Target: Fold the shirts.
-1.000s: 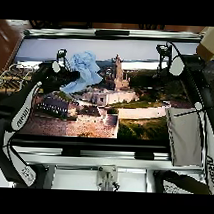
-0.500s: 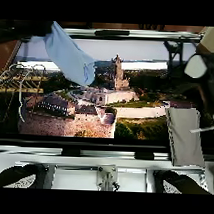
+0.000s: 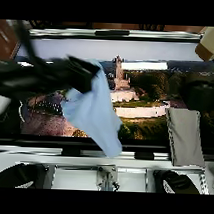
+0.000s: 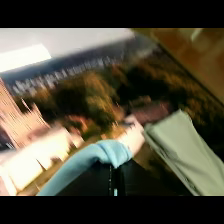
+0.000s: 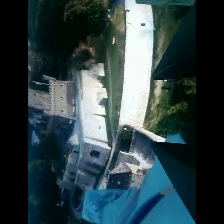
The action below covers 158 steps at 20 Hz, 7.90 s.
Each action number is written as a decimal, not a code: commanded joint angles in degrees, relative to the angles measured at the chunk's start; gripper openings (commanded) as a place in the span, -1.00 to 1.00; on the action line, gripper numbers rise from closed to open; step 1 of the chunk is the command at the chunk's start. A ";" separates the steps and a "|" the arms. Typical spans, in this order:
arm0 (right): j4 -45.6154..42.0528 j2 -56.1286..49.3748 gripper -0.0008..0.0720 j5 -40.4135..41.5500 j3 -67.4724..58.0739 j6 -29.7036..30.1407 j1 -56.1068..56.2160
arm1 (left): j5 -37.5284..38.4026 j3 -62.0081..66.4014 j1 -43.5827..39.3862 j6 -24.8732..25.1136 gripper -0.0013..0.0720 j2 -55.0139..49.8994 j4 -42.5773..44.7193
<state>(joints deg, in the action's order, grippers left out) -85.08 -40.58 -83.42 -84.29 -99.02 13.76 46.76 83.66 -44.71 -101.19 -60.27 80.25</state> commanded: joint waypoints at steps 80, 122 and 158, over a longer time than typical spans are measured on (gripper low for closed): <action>8.68 -1.73 -0.77 34.12 -8.26 12.33 5.35 | 10.78 18.25 54.95 11.41 -0.87 26.45 -7.98; 2.75 -19.71 0.63 -2.82 20.15 9.49 -10.14 | 25.20 -21.07 61.96 27.71 0.66 -28.41 -13.57; 12.52 -1.84 -0.77 20.22 15.69 12.17 -15.08 | 24.37 6.12 60.15 30.10 -0.87 -1.27 -25.07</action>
<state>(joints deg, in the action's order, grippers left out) -72.25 -50.70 -67.40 -53.89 -88.60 -1.32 73.49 77.56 15.40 -67.40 -71.11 56.38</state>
